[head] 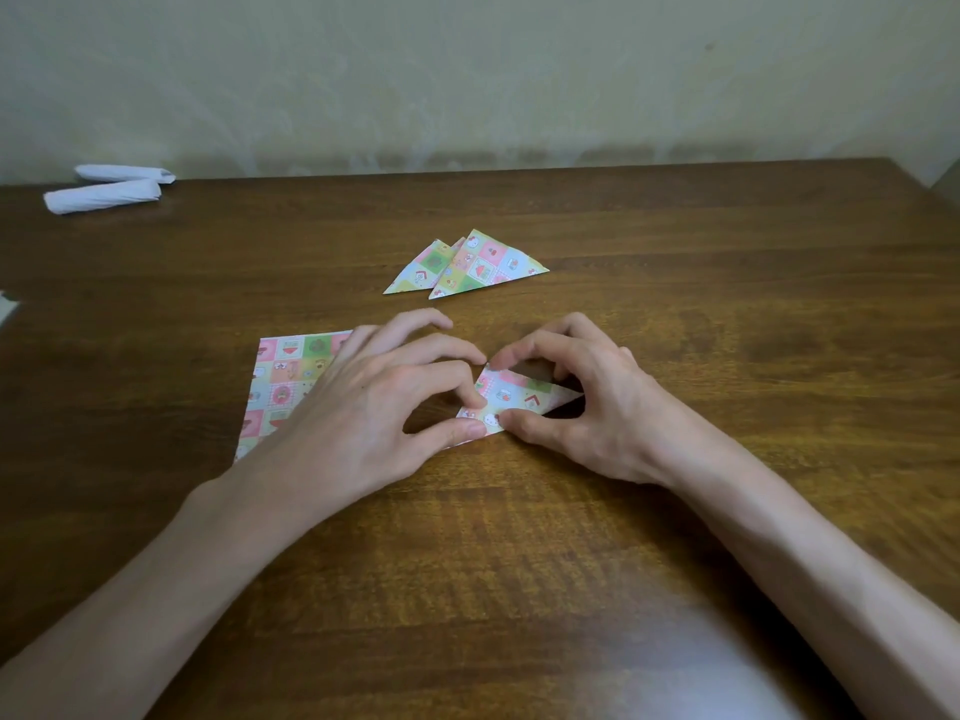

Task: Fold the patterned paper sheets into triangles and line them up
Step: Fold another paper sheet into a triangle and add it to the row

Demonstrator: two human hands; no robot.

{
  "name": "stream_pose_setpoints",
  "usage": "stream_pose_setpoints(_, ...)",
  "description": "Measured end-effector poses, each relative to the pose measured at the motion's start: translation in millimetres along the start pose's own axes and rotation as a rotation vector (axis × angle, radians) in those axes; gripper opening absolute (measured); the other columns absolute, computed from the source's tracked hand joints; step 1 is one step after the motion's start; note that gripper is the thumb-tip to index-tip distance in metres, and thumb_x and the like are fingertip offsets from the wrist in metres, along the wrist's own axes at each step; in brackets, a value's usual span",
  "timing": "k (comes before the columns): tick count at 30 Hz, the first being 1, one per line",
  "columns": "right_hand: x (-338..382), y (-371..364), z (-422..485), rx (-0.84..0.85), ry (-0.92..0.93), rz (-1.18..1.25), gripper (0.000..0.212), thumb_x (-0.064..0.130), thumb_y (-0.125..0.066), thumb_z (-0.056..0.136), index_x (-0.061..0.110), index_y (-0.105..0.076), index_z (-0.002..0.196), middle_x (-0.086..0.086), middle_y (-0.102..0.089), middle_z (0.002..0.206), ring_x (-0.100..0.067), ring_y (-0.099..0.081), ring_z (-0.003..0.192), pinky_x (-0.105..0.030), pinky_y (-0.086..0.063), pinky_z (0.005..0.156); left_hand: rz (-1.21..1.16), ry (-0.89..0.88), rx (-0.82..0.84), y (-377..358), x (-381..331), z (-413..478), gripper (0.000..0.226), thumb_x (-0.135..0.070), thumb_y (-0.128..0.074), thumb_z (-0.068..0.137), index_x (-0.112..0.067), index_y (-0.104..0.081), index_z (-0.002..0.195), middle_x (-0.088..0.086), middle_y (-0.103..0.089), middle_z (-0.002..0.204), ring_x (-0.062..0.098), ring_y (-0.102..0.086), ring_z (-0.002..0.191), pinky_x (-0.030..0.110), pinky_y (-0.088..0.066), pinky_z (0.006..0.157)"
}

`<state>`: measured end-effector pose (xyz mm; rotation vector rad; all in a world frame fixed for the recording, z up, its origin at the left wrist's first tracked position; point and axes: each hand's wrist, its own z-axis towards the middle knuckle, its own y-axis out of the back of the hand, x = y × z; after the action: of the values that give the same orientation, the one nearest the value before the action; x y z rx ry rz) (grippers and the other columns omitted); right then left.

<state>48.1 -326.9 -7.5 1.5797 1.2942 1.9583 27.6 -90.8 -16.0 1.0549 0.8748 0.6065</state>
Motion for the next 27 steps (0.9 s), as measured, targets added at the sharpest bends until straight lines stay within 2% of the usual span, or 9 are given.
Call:
stream_pose_setpoints(4,-6,3,-6,-0.048,0.004,0.038,0.059,0.035,-0.079,0.085,0.050,-0.051,0.135,0.017,-0.047,0.118,-0.001,-0.046,0.109,-0.029,-0.033,0.102,-0.002,-0.001,0.016,-1,2,-1,0.032,-0.067,-0.046,0.091,-0.043,-0.066,0.098,-0.031,-0.056,0.135,0.000,-0.039,0.138,0.044,-0.038,0.104)
stream_pose_setpoints(7,-7,5,-7,-0.076,-0.016,-0.034,0.075,0.040,-0.076,0.085,0.053,-0.036,0.146,0.017,-0.045,0.127,-0.005,-0.038,0.124,-0.033,-0.026,0.104,0.006,-0.020,0.020,-1,2,-2,0.030,-0.065,-0.045,0.092,-0.043,-0.064,0.099,-0.029,-0.056,0.137,-0.001,-0.040,0.138,0.040,-0.038,0.103)
stream_pose_setpoints(10,-7,6,-7,-0.043,-0.015,-0.042,0.084,0.042,-0.075,0.087,0.052,-0.026,0.154,0.016,-0.041,0.139,-0.005,-0.029,0.138,-0.035,-0.019,0.114,0.048,-0.066,0.004,-1,0,-3,0.023,-0.058,-0.051,0.098,-0.040,-0.065,0.102,-0.024,-0.055,0.141,0.004,-0.040,0.141,0.037,-0.036,0.105)
stream_pose_setpoints(14,-11,9,-7,-0.031,-0.010,-0.027,0.083,0.042,-0.075,0.087,0.049,-0.028,0.155,0.016,-0.043,0.142,-0.004,-0.029,0.141,-0.036,-0.017,0.118,0.092,-0.152,0.017,-7,0,-4,0.026,-0.043,-0.048,0.106,-0.039,-0.066,0.124,-0.021,-0.055,0.140,0.005,-0.044,0.138,0.035,-0.037,0.105)
stream_pose_setpoints(18,-15,14,-6,-0.013,-0.006,-0.001,0.080,0.039,-0.077,0.088,0.047,-0.032,0.154,0.018,-0.045,0.141,-0.002,-0.031,0.140,-0.037,-0.017,0.119,0.134,-0.157,0.111,-6,1,-4,0.038,-0.042,-0.037,0.109,-0.052,-0.049,0.144,-0.016,-0.047,0.146,0.009,-0.042,0.138,0.033,-0.035,0.105)
stream_pose_setpoints(21,-15,13,-5,-0.017,0.003,-0.013,0.079,0.039,-0.076,0.088,0.048,-0.032,0.154,0.018,-0.044,0.142,-0.002,-0.030,0.141,-0.037,-0.017,0.120,0.151,-0.157,0.141,-5,1,-2,0.042,-0.044,-0.035,0.108,-0.054,-0.044,0.147,-0.015,-0.046,0.146,0.010,-0.042,0.138,0.034,-0.036,0.105)
stream_pose_setpoints(27,-19,18,-7,-0.005,-0.006,0.037,0.080,0.031,-0.076,0.089,0.049,-0.032,0.154,0.022,-0.047,0.141,0.003,-0.031,0.139,-0.027,-0.017,0.116,0.113,-0.166,0.123,-7,1,-2,0.040,-0.042,-0.039,0.107,-0.052,-0.050,0.144,-0.016,-0.048,0.143,0.011,-0.045,0.136,0.036,-0.038,0.104)
